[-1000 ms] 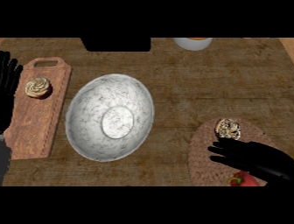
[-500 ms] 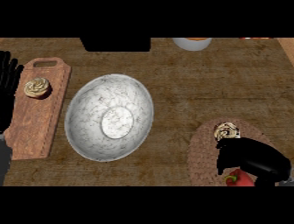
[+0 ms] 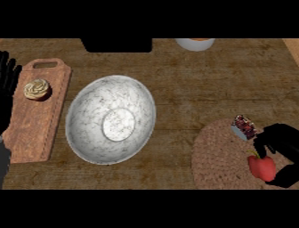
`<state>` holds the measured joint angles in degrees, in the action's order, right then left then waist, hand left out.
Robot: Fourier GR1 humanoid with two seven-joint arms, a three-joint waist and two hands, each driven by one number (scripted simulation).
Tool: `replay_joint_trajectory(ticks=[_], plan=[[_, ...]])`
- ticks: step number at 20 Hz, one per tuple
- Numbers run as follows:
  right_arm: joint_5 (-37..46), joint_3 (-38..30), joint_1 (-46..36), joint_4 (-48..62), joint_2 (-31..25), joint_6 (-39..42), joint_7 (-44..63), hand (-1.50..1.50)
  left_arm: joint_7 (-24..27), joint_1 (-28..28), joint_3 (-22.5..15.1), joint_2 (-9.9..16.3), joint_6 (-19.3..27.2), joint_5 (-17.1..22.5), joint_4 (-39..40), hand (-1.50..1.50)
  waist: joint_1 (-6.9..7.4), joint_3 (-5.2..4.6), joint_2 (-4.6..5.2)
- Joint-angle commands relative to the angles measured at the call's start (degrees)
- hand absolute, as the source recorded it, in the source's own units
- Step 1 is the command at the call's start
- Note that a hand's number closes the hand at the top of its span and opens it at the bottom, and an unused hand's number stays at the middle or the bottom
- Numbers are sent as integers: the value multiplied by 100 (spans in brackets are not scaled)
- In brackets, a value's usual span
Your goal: Pick the bell pepper from the placemat and place it in the bowl
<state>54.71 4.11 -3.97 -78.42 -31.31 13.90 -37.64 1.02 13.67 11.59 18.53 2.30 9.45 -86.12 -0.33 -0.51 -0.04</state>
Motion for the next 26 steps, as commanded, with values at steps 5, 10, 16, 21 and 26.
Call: replay_joint_trajectory(ticks=[5, 10, 16, 21, 26], plan=[[308, -1107, -909, 1124, -291, 255, 1852, 150, 124, -55, 89, 80, -203, 84, 97, 0, 101, 51, 20], [246, -1479, -986, 297, -409, 204, 2315, 150, 222, -207, 10, -91, -28, -106, -11, 0, 17, 47, -9], [-761, -2039, -902, -1049, -612, 1274, 2143, 150, 83, -1, 189, 99, -165, 13, 100, 0, -22, 47, -19], [-1649, -2329, -1575, -2212, -383, 2104, 2722, 150, 25, -150, 129, 9, -106, -22, -45, 0, -15, 41, -47], [-2784, -2595, -1977, -3085, 215, 2892, 3666, 150, -151, 54, 160, 48, -99, 8, 61, 0, -30, 39, -37]])
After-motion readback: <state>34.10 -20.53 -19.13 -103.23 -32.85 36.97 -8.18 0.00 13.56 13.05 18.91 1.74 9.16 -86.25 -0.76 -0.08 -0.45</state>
